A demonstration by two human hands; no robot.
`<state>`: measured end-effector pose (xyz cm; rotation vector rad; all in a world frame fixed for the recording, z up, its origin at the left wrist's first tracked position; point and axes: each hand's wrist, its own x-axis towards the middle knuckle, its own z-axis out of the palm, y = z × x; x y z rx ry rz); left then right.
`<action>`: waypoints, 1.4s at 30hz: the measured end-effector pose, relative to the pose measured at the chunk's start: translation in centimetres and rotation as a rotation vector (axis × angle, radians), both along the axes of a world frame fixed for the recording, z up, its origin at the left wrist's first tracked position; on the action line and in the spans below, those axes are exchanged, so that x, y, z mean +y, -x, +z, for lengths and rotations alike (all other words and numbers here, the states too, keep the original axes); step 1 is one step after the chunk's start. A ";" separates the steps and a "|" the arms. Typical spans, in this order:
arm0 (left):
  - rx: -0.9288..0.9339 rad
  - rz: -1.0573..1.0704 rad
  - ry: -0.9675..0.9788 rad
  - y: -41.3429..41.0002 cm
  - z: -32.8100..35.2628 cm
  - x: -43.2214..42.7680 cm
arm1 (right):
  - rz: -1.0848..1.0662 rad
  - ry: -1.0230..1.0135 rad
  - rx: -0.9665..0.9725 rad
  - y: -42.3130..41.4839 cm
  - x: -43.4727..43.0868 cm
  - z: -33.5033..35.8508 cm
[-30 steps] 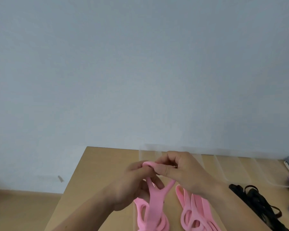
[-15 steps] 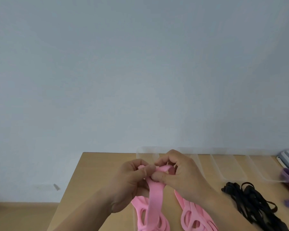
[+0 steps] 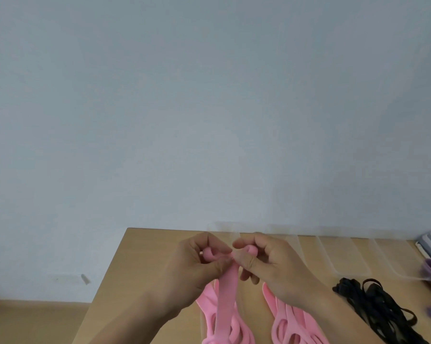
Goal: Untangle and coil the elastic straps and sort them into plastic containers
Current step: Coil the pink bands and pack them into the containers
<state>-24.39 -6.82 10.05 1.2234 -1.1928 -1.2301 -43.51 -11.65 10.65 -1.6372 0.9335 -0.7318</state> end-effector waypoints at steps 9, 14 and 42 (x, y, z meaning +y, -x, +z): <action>0.010 -0.059 -0.168 0.4 0.1 0.4 | -0.069 0.235 0.079 -0.6 0.9 0.4; 0.087 -0.176 -0.238 0.0 0.9 0.2 | -0.079 0.307 0.088 -0.6 0.9 0.2; 0.338 -0.133 -0.269 0.7 0.8 -2.3 | -0.107 0.469 0.022 -0.3 -0.9 -0.7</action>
